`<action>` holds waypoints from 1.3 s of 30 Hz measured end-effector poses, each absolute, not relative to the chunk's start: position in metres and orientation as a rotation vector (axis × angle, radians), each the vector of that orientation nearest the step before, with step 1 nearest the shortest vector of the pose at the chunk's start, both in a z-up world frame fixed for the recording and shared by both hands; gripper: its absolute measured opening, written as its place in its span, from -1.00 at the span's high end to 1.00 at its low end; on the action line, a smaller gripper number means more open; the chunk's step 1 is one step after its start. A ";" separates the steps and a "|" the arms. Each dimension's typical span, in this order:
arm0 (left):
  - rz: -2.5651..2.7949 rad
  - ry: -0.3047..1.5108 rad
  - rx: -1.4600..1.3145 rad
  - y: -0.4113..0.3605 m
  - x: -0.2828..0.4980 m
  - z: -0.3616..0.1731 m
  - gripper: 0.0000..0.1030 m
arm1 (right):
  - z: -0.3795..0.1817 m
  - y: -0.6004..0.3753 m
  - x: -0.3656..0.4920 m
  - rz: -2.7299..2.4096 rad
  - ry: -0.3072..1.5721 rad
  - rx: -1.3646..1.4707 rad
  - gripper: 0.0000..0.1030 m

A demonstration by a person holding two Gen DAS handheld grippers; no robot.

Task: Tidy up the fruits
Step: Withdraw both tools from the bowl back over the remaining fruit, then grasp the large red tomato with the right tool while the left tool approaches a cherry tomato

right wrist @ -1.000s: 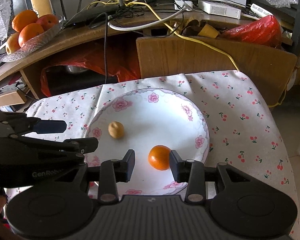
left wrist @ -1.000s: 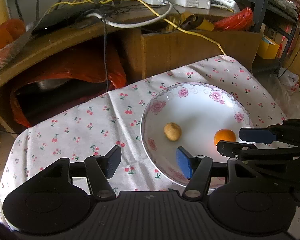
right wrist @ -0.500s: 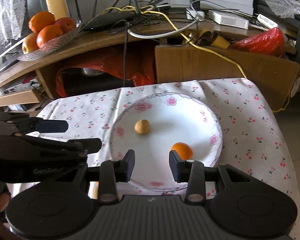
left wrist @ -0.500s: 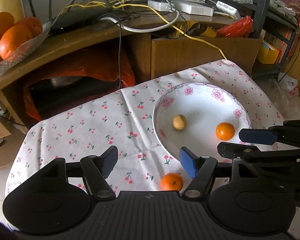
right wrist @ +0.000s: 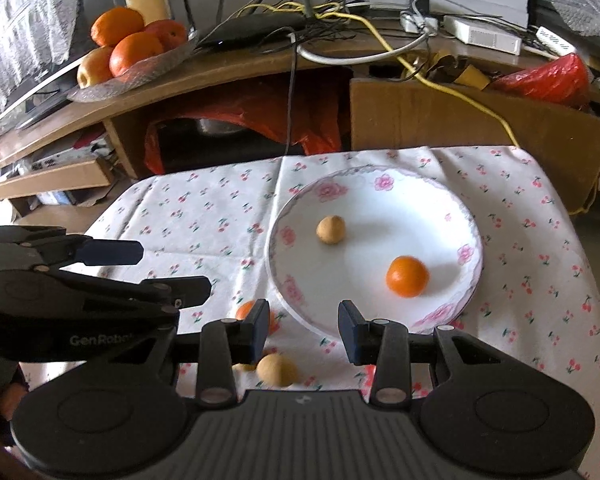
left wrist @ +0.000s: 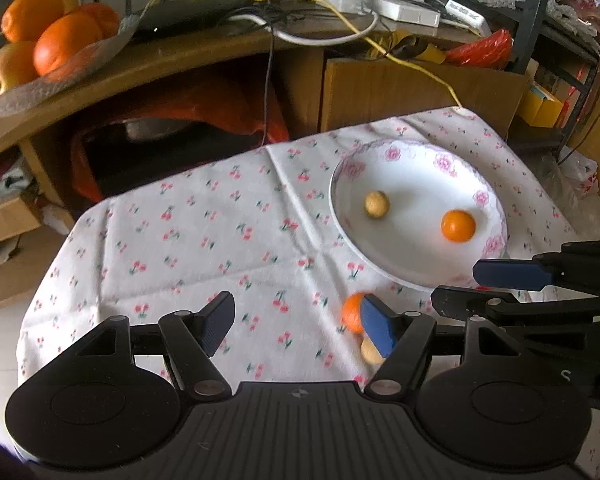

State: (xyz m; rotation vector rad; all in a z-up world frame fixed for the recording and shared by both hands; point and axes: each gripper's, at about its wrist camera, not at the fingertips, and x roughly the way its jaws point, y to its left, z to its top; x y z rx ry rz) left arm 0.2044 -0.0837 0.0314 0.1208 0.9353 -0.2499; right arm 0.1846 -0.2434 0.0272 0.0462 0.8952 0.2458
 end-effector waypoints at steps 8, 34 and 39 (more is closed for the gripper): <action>-0.232 0.964 0.102 -0.066 0.187 0.025 -0.47 | 0.021 -0.227 0.170 0.281 0.925 0.035 0.36; -0.171 1.061 0.023 -0.002 0.133 0.004 -0.53 | -0.006 -0.183 0.138 0.431 1.036 0.006 0.35; -0.153 1.061 -0.001 0.013 0.122 0.009 -0.53 | -0.008 -0.178 0.140 0.468 1.038 0.006 0.35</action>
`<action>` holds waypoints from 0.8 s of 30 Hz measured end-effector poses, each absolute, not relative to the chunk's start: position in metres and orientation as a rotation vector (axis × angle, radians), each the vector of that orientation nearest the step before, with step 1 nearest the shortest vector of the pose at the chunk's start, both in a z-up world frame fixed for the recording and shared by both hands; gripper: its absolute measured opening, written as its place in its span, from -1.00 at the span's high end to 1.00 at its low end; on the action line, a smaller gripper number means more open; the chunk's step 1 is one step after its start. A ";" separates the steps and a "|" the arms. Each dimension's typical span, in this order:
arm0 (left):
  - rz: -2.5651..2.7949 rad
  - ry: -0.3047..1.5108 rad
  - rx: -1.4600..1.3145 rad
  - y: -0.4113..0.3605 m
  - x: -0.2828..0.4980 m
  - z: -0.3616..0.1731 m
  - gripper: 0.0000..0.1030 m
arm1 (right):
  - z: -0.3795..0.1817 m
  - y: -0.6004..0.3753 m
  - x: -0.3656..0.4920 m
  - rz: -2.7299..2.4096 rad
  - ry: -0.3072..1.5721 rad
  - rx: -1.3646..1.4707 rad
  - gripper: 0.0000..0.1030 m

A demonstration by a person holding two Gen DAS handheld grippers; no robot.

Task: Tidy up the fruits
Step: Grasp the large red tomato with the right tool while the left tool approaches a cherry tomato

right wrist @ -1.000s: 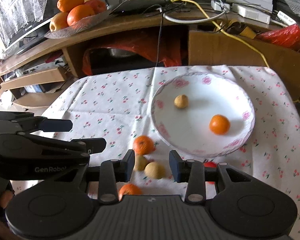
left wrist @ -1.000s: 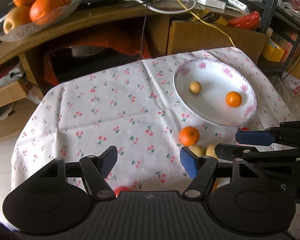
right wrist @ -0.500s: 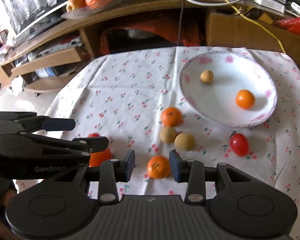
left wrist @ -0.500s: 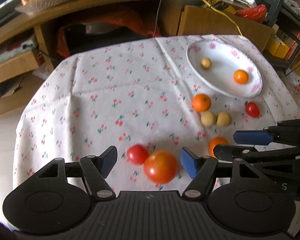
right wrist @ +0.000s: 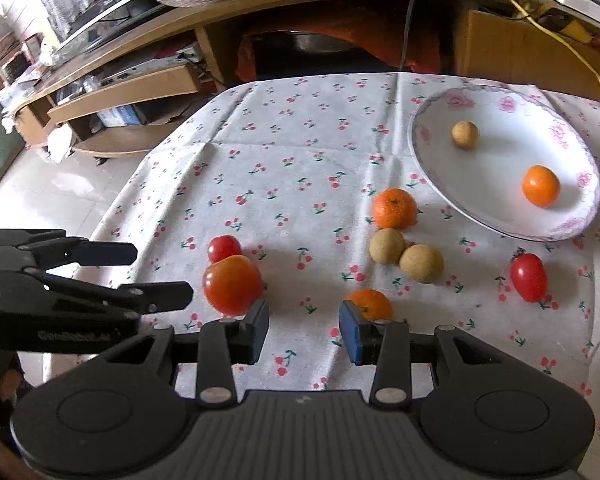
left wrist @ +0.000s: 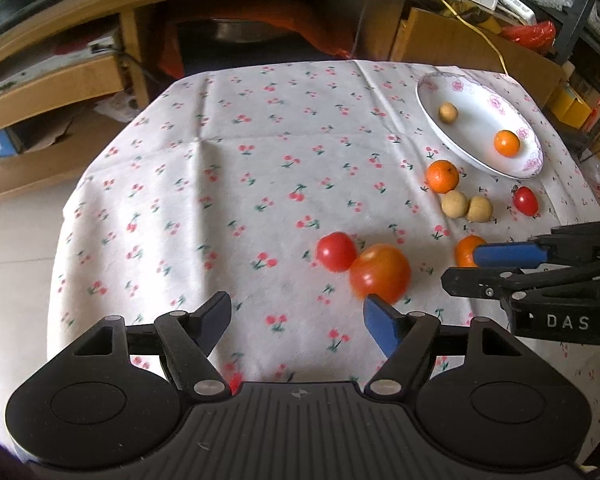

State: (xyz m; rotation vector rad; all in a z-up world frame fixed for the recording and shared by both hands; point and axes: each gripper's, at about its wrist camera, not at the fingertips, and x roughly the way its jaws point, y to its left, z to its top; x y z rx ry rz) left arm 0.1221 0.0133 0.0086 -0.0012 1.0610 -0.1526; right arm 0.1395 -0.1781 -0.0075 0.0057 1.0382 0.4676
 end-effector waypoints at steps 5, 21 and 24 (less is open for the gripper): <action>-0.159 1.075 -0.006 0.022 0.105 0.014 -0.54 | -0.007 -0.165 0.138 0.530 1.028 -0.020 0.34; -0.167 1.187 0.098 0.015 0.090 -0.020 -0.56 | -0.016 -0.140 0.144 0.595 1.026 -0.074 0.23; -0.164 1.196 0.107 0.014 0.090 -0.024 -0.54 | -0.018 -0.135 0.148 0.600 1.025 -0.072 0.20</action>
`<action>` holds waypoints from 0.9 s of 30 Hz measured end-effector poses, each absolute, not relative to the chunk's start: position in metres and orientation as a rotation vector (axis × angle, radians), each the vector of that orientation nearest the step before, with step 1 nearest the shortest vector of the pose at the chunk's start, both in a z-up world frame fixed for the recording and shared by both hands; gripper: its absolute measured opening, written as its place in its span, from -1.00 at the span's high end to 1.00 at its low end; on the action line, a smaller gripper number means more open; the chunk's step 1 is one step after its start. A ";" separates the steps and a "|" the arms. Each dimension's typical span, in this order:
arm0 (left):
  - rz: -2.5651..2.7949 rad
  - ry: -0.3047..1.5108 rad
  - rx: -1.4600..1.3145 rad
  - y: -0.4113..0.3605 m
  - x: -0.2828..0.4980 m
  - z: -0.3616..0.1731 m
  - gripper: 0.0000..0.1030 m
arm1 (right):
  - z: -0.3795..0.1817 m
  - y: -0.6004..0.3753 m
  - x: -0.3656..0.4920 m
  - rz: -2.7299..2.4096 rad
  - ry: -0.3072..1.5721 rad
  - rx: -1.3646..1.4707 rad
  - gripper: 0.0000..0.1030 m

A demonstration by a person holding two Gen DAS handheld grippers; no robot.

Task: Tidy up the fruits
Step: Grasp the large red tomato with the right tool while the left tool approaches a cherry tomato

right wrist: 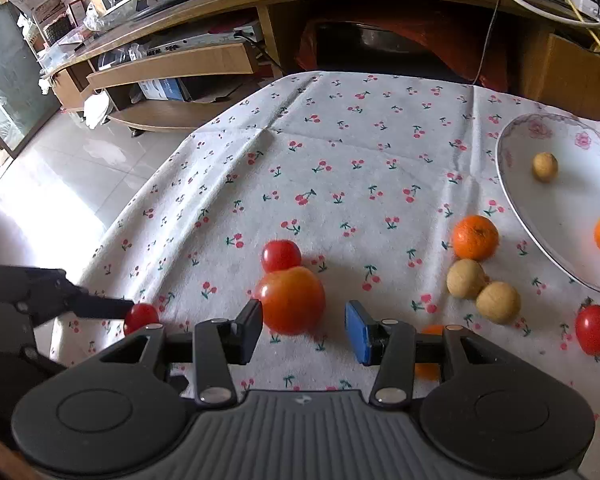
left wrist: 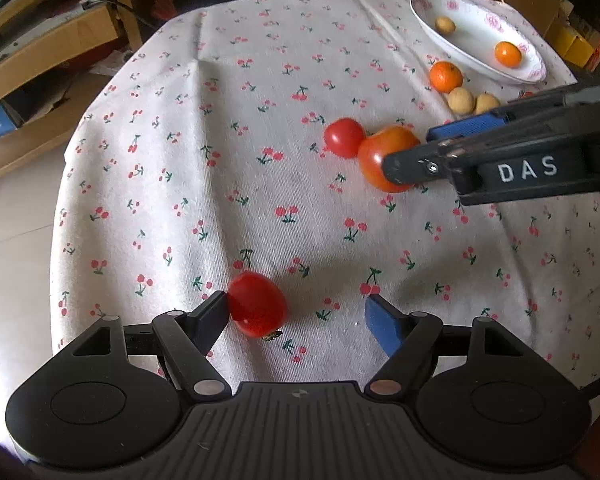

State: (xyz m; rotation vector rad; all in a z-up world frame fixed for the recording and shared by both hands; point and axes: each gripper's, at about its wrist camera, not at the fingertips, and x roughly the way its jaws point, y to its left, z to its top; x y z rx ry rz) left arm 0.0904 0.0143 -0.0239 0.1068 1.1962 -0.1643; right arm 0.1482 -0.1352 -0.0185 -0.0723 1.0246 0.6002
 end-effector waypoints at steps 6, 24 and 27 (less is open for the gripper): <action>-0.150 1.202 0.109 0.015 0.093 -0.028 -0.48 | -0.024 -0.122 0.155 0.624 1.032 -0.085 0.18; -0.184 1.158 0.106 0.009 0.095 -0.022 -0.14 | -0.024 -0.135 0.146 0.567 1.063 -0.103 0.32; -0.192 1.146 0.108 0.007 0.094 -0.021 -0.14 | -0.021 -0.145 0.136 0.555 1.075 -0.117 0.32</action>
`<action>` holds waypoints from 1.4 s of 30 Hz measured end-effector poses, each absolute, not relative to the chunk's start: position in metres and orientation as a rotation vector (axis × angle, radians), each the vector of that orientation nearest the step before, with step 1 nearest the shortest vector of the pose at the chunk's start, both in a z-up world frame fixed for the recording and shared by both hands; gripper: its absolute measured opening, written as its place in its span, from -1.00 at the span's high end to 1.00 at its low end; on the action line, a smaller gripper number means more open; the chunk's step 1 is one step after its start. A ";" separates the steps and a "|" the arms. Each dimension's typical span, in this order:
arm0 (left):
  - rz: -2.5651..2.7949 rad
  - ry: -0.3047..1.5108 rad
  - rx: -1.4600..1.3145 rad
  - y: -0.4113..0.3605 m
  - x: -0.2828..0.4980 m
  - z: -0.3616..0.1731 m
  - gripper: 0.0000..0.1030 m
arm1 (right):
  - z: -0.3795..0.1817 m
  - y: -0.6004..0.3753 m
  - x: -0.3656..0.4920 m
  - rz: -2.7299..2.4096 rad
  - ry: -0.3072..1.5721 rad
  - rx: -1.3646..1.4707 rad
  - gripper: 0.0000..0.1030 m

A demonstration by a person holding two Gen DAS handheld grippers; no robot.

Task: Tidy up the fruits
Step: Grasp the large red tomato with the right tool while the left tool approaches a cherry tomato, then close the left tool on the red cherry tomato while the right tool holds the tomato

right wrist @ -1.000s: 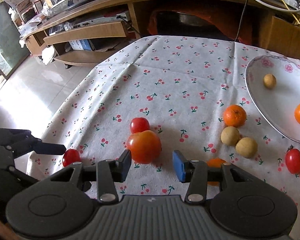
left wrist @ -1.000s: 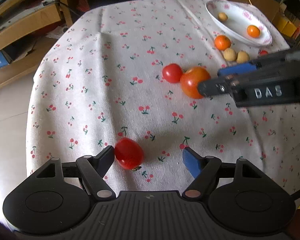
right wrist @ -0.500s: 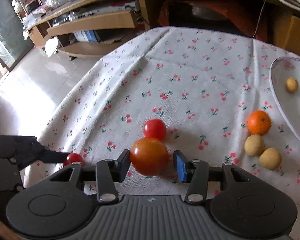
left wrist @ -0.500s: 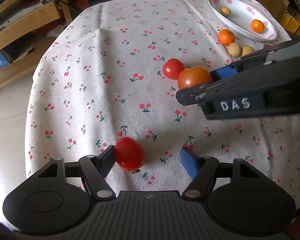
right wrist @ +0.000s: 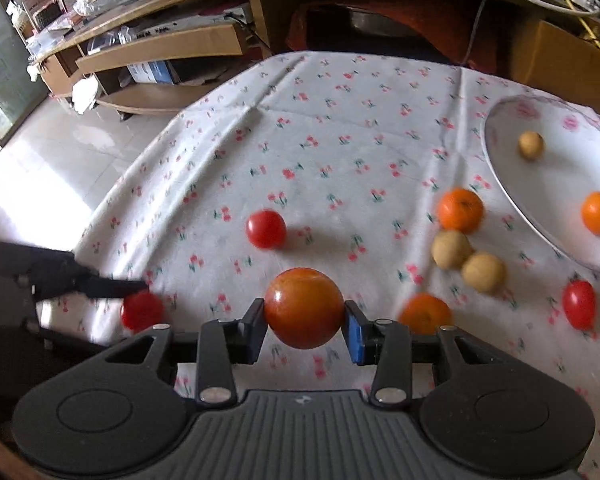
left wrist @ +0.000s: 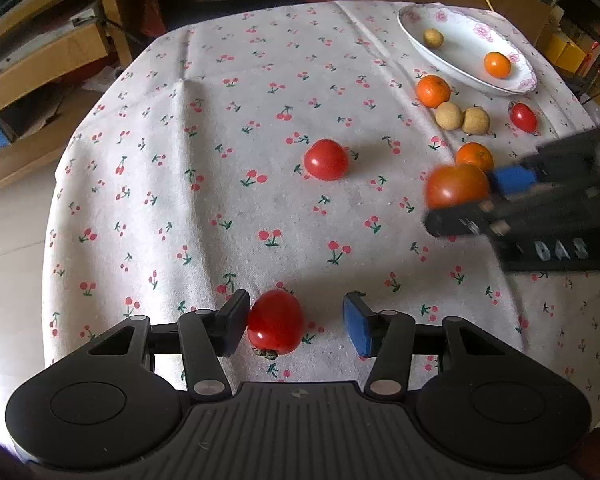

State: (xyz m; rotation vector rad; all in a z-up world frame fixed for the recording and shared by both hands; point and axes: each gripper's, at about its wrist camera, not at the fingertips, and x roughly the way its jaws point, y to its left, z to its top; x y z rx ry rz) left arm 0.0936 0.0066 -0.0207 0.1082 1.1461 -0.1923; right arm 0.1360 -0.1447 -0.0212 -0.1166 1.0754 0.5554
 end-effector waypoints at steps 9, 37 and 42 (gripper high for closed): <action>-0.169 1.156 0.138 0.007 0.090 -0.028 -0.33 | -0.027 -0.160 0.113 0.526 1.107 -0.128 0.32; -0.302 1.111 0.181 -0.042 0.092 -0.016 0.21 | -0.026 -0.174 0.100 0.501 1.095 -0.113 0.32; -0.292 1.131 0.210 -0.045 0.093 -0.023 -0.07 | -0.028 -0.183 0.098 0.477 1.104 -0.099 0.32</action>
